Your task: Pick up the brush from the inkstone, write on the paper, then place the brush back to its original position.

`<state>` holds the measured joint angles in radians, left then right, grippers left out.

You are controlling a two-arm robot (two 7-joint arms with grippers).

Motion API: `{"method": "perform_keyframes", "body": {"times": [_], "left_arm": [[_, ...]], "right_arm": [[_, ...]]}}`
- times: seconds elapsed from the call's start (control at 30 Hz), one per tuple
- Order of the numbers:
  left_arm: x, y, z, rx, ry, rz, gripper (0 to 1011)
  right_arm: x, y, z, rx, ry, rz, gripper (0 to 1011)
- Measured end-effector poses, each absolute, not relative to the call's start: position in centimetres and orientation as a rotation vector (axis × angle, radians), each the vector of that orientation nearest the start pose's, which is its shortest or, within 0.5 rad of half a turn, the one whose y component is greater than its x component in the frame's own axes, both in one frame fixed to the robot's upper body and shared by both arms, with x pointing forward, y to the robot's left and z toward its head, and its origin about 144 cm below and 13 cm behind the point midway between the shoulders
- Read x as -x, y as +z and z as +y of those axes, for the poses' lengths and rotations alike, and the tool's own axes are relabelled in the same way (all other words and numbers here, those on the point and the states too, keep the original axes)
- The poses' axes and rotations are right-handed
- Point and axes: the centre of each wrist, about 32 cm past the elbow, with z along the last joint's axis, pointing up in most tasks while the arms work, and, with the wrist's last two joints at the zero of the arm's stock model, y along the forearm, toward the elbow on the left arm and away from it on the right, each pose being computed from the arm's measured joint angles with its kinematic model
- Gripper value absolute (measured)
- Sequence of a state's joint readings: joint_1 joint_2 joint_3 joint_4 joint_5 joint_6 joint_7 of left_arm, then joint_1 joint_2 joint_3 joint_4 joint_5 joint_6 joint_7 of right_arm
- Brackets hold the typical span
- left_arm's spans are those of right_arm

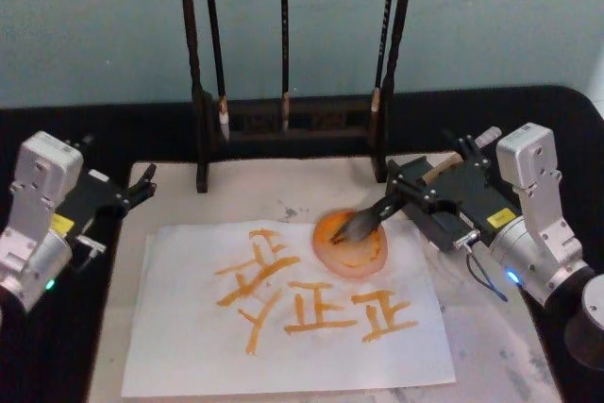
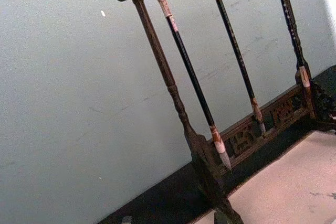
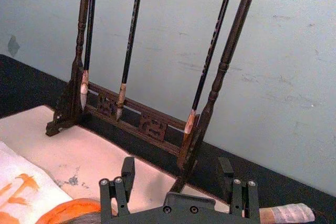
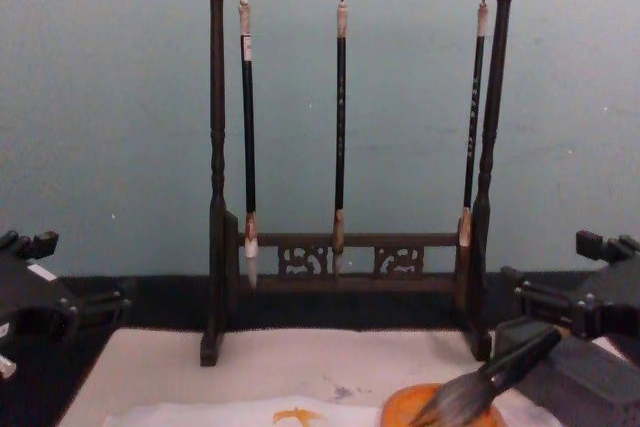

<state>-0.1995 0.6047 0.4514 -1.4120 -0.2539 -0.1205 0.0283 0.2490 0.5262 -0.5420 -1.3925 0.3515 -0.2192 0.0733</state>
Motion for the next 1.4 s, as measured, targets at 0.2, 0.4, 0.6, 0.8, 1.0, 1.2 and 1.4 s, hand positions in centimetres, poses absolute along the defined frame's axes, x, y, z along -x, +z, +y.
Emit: {"method": "perform_keyframes", "body": {"times": [0.2, 0.4, 0.6, 0.8, 1.0, 1.2, 1.4], "left_arm": [[-48.86, 113.98, 30.96, -0.304, 1.248, -0.285, 1010], [-48.86, 113.98, 30.97, -0.304, 1.248, -0.285, 1010], [-48.86, 113.98, 30.97, -0.304, 1.248, -0.285, 1010], [-48.86, 113.98, 30.97, -0.304, 1.248, -0.285, 1010], [-48.86, 113.98, 30.97, -0.304, 1.248, -0.285, 1010], [-48.86, 113.98, 30.97, -0.304, 1.248, -0.285, 1010], [-48.86, 113.98, 30.97, -0.304, 1.248, -0.285, 1010]], "right_arm": [[-49.42, 113.26, -26.19, 0.118, -1.081, -0.212, 1000], [-49.41, 113.28, -26.2, 0.117, -1.081, -0.212, 1000], [-49.41, 113.29, -26.2, 0.117, -1.081, -0.212, 1000], [-49.41, 113.3, -26.2, 0.116, -1.081, -0.211, 1000], [-49.41, 113.3, -26.2, 0.116, -1.081, -0.211, 1000], [-49.41, 113.3, -26.2, 0.116, -1.081, -0.211, 1000], [-49.41, 113.29, -26.2, 0.116, -1.081, -0.211, 1000]]}}
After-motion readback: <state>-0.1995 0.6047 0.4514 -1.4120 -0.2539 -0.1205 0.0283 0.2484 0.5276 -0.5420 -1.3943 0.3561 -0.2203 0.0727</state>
